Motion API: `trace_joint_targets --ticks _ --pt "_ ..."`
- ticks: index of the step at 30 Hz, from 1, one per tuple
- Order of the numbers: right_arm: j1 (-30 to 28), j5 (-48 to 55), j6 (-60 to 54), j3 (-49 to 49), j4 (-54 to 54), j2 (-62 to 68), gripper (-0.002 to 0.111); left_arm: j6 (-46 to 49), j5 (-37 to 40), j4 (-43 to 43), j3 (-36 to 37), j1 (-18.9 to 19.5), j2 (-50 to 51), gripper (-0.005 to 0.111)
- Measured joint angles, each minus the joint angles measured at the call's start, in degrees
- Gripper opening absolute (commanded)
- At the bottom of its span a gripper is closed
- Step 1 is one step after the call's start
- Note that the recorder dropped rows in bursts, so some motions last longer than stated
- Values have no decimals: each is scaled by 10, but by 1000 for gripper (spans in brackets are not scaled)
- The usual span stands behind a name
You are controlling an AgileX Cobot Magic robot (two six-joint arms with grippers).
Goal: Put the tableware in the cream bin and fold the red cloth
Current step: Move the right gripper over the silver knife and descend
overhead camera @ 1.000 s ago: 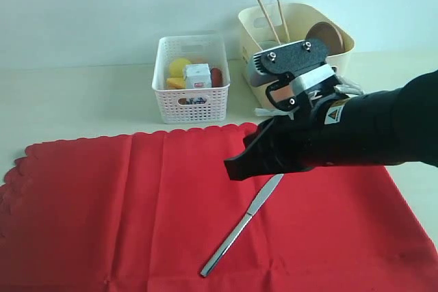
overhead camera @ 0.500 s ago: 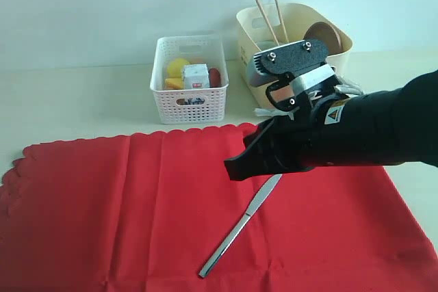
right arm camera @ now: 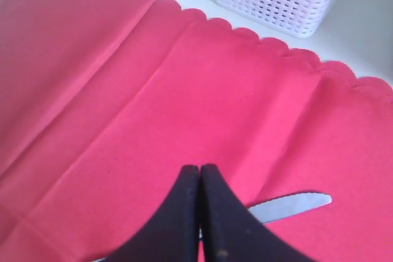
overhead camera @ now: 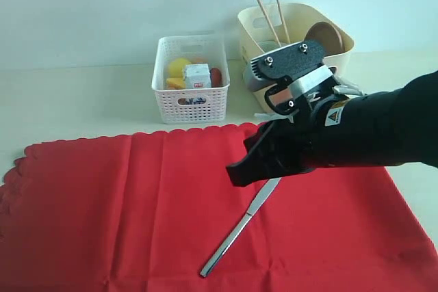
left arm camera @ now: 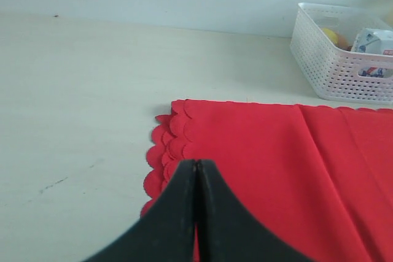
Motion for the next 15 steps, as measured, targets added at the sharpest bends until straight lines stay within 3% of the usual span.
trace_joint_targets --ticks 15 --pt "0 17 -25 0 0 0 0 0 0 0 0 0 0 1"
